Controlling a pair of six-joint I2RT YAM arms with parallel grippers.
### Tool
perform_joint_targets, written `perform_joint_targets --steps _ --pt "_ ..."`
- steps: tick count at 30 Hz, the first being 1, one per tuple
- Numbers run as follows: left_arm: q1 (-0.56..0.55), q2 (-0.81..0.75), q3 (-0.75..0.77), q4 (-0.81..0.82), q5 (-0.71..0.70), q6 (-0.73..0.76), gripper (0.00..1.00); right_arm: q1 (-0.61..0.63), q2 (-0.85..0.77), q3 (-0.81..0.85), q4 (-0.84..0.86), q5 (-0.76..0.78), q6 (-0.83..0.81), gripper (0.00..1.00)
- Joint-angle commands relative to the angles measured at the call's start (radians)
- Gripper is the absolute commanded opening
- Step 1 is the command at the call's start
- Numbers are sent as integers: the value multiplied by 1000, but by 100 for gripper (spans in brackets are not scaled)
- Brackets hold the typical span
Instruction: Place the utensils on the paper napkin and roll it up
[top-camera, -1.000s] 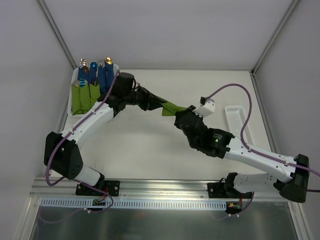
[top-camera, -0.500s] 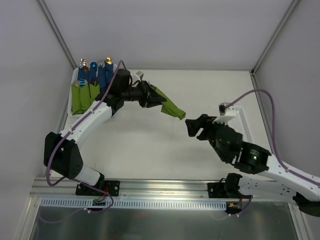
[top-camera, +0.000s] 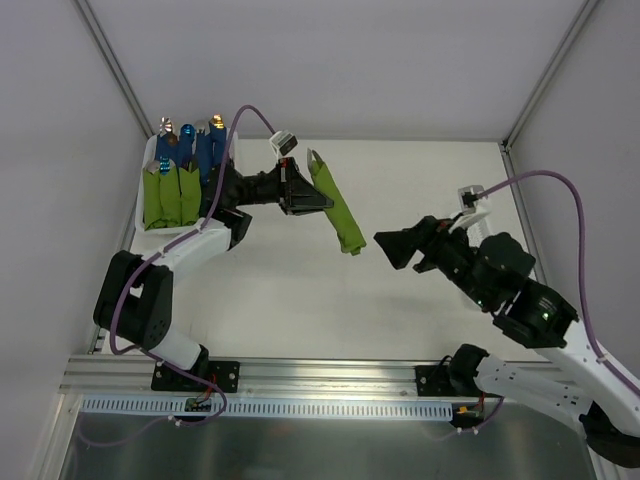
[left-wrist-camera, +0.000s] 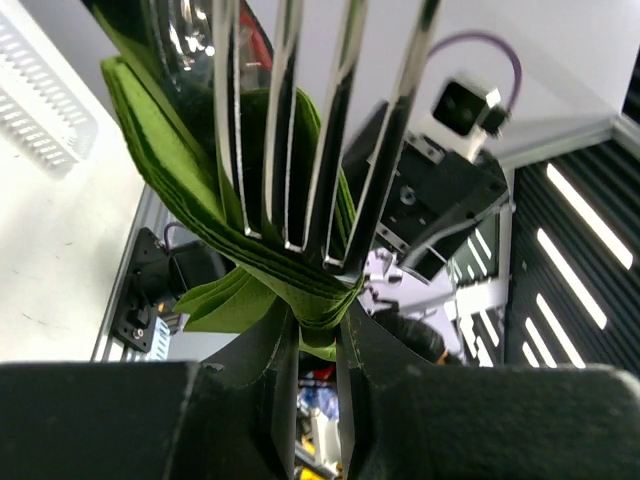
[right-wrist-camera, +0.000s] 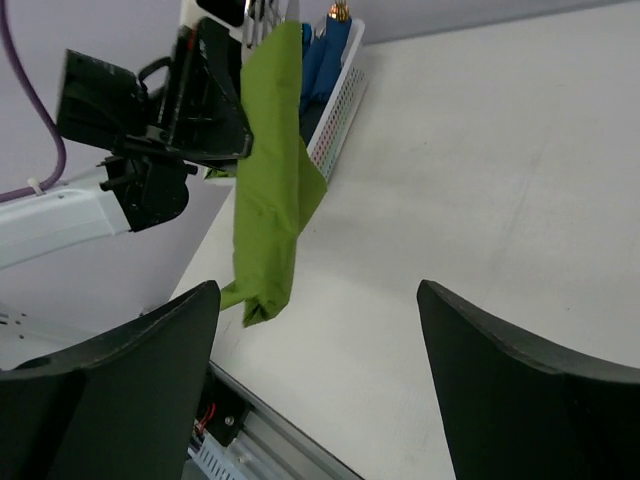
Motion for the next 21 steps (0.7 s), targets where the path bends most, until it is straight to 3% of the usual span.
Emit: perform_joint_targets --steps 1,5,11,14,21 --pt "-9 -49 47 453 68 -98 0 -107 90 46 5 -287 21 84" --pt "-37 -99 35 525 128 -131 0 -281 114 23 158 -602 82 92" --pt "-69 -170 -17 622 178 -193 0 -340 231 95 281 -922 116 99" --pt "-86 -204 -37 622 187 -170 0 -340 294 82 440 -1046 196 99" --pt "-103 -260 -13 622 157 -145 0 -340 361 16 687 -1145 389 99"
